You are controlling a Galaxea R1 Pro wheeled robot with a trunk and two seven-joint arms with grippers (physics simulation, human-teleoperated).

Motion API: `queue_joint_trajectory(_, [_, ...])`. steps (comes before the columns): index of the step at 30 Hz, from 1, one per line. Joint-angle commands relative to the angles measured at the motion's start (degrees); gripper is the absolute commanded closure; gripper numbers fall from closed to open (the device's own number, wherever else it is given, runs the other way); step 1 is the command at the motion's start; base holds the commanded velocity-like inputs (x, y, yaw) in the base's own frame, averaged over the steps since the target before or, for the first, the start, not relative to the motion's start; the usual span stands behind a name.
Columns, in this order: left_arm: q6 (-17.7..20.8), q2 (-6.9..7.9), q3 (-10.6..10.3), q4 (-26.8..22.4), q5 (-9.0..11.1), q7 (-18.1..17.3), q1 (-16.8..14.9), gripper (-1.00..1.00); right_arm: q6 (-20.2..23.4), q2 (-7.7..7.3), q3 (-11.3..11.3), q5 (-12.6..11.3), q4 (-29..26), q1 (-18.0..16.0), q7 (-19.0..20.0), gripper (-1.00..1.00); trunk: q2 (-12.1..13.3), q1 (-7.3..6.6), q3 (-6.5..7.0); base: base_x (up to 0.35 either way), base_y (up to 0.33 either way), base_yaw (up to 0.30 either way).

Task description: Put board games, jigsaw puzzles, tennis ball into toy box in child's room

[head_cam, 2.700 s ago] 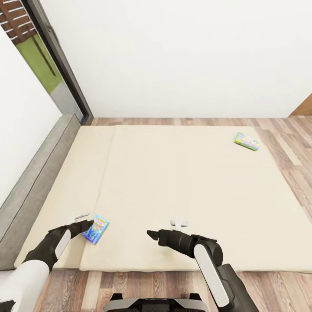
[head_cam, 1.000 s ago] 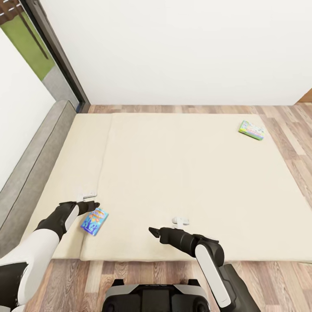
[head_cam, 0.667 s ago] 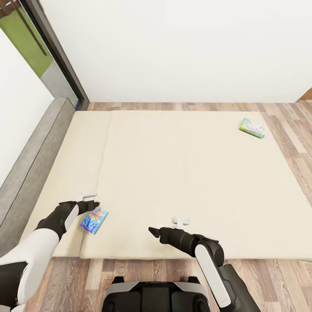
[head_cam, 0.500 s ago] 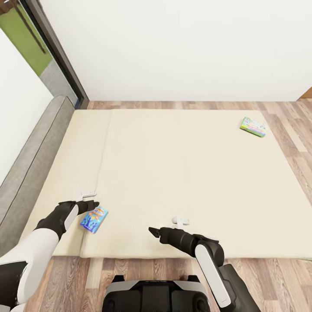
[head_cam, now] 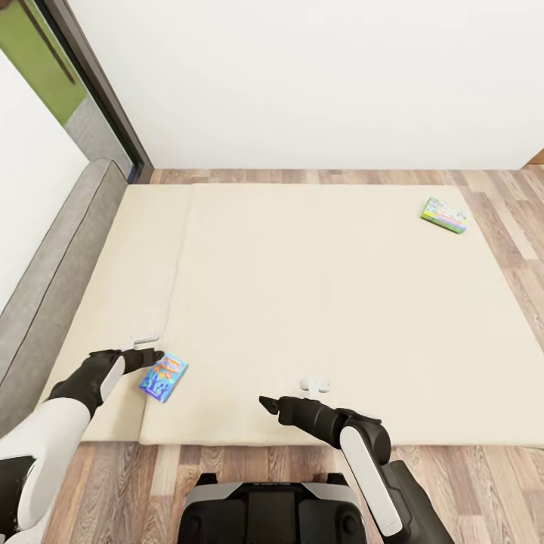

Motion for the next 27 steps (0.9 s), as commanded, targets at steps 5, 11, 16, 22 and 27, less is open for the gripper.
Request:
queue_joint_trajectory(5, [0.5, 1.23, 0.2, -0.2, 0.5, -3.9, 0.0, -1.00, 0.3, 0.06, 0.0, 0.1, 0.0, 0.0, 0.1, -1.00, -0.1, 0.03, -0.54, 0.000, 0.000, 0.000])
queue_joint_trajectory(11, [0.6, 1.66, 0.2, -0.3, 0.4, -6.8, 0.0, -1.00, 0.3, 0.09, 0.0, 0.1, 0.0, 0.0, 0.1, -1.00, -0.1, 0.03, -1.11, 0.000, 0.000, 0.000])
queue_joint_trajectory(16, [0.6, 1.60, 0.1, -0.3, 0.2, -7.9, 0.0, -1.00, 0.3, 0.13, 0.0, 0.1, 0.0, 0.0, 0.1, -1.00, -0.1, 0.03, -1.58, 0.000, 0.000, 0.000])
queue_joint_trajectory(22, [0.5, 1.48, -0.9, -0.3, -0.9, -8.4, 0.0, -1.00, 0.3, 0.10, 0.0, 0.1, 0.0, 0.0, 0.1, -1.00, -0.1, 0.03, -2.14, 0.000, 0.000, 0.000])
queue_joint_trajectory(27, [0.4, 1.44, -1.8, -0.3, -1.4, -8.6, 0.0, -1.00, 0.3, 0.07, 0.0, 0.1, 0.0, 0.0, 0.1, -1.00, -0.1, 0.03, -2.61, 0.000, 0.000, 0.000])
